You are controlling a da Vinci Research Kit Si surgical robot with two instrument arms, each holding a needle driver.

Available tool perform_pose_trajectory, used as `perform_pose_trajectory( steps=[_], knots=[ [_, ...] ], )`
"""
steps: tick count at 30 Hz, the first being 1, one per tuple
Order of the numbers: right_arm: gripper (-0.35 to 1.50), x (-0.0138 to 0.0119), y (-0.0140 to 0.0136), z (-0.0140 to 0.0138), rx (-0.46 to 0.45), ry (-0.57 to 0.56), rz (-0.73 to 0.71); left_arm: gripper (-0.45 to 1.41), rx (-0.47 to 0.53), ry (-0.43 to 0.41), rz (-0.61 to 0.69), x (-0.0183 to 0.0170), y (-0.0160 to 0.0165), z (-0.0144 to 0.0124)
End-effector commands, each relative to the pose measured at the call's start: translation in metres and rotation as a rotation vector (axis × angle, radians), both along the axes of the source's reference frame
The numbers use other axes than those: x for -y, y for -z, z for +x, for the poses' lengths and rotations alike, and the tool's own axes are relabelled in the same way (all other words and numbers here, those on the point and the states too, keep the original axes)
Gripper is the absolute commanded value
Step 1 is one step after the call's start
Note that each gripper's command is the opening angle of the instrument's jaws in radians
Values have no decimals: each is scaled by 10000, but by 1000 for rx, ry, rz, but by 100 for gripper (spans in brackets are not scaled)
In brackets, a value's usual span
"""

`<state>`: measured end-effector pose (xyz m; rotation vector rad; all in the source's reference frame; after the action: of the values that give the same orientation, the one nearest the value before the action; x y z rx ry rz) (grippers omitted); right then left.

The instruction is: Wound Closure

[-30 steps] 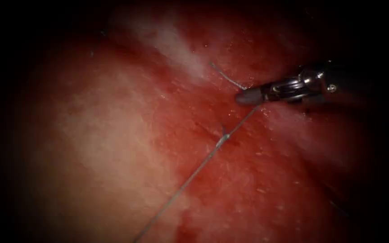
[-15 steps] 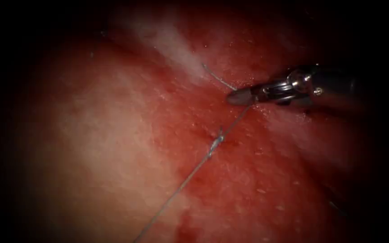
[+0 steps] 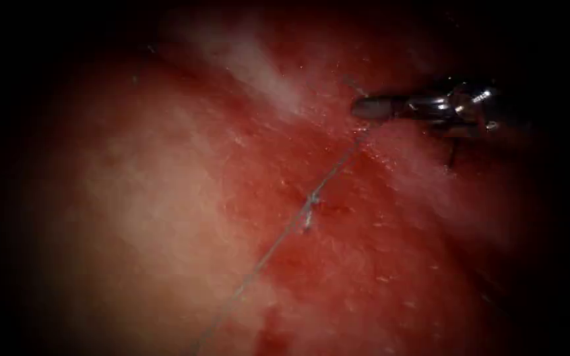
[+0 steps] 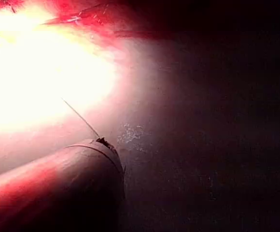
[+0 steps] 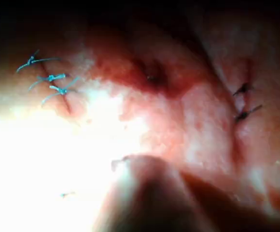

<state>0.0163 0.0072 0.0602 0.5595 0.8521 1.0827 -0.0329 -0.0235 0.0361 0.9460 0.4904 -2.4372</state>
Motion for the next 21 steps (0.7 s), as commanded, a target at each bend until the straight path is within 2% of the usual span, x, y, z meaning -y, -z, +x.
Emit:
perform_pose_trajectory(
  steps=[1, 3, 6, 9, 13, 17, 21],
  knots=[
    [74, -4, 4, 9, -5, 41, -58, -45, 7, 18, -8, -1, -1, -5],
    [105, -6, 9, 9, -13, 75, -126, -45, 20, 53, -20, -19, 9, -9],
    [126, -13, 17, 8, -49, 103, -244, -45, 36, 118, -38, -47, 23, -15],
    [128, -23, 25, 1, -67, 129, -336, -45, 37, 141, -85, -74, 35, -21],
    [126, -31, 37, -17, -20, 166, -456, -45, 49, 155, -143, -111, 50, -26],
    [128, -39, 54, -43, 23, 190, -530, -45, 46, 153, -213, -153, 61, -31],
    [135, -49, 74, -71, 18, 164, -579, -45, 63, 173, -260, -195, 71, -41]
  ],
)
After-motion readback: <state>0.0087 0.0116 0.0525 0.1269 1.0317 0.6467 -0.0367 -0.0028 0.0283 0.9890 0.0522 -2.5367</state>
